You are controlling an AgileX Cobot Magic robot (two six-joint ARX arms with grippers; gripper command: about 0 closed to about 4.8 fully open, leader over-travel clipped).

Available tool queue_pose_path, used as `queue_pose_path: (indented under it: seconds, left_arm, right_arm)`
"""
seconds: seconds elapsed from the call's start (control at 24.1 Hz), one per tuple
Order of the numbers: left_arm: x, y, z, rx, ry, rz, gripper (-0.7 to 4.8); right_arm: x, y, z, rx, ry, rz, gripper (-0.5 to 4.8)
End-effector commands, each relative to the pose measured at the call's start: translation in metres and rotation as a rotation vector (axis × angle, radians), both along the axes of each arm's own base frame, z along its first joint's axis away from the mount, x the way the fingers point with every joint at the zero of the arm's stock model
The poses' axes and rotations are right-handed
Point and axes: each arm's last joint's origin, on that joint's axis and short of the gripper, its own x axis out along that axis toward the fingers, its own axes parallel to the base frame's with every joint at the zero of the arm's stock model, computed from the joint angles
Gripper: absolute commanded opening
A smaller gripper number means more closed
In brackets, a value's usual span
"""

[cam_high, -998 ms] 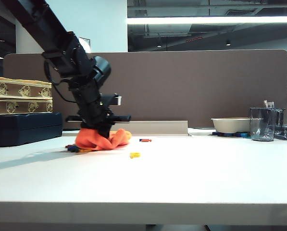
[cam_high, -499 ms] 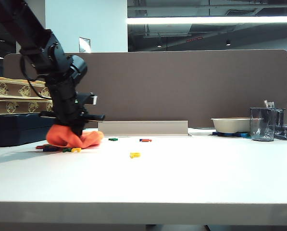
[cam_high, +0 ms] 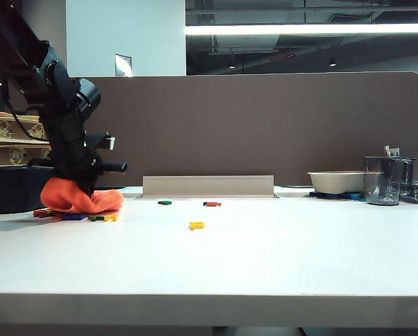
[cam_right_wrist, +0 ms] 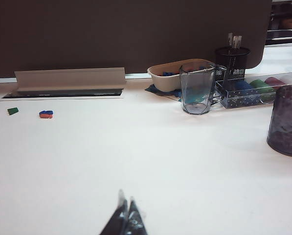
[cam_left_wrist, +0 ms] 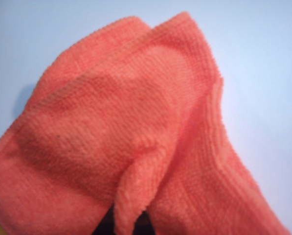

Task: Use an orange cloth to wipe the letter magnets on the table away for a distance.

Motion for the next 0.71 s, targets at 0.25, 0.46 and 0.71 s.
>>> queue_pose_path:
  seconds: [0.25, 0.46, 0.71]
  left_arm:
    - [-0.019, -0.034, 0.067, -0.132, -0.156, -0.102, -0.06]
    - [-0.051, -0.112, 0.085, -0.177, -0.166, -0.298, -0.06]
    - [-0.097, -0.193, 0.076, -0.168, -0.129, -0.479, -0.06]
  right_arm:
    - [-0.001, 0.000, 0.003, 0.004, -0.016, -0.003, -0.01]
    - [-0.001, 0.000, 0.003, 0.004, -0.023, -0.003, -0.01]
    - [-0.001, 0.000, 0.006, 0.005, -0.047, -0.001, -0.01]
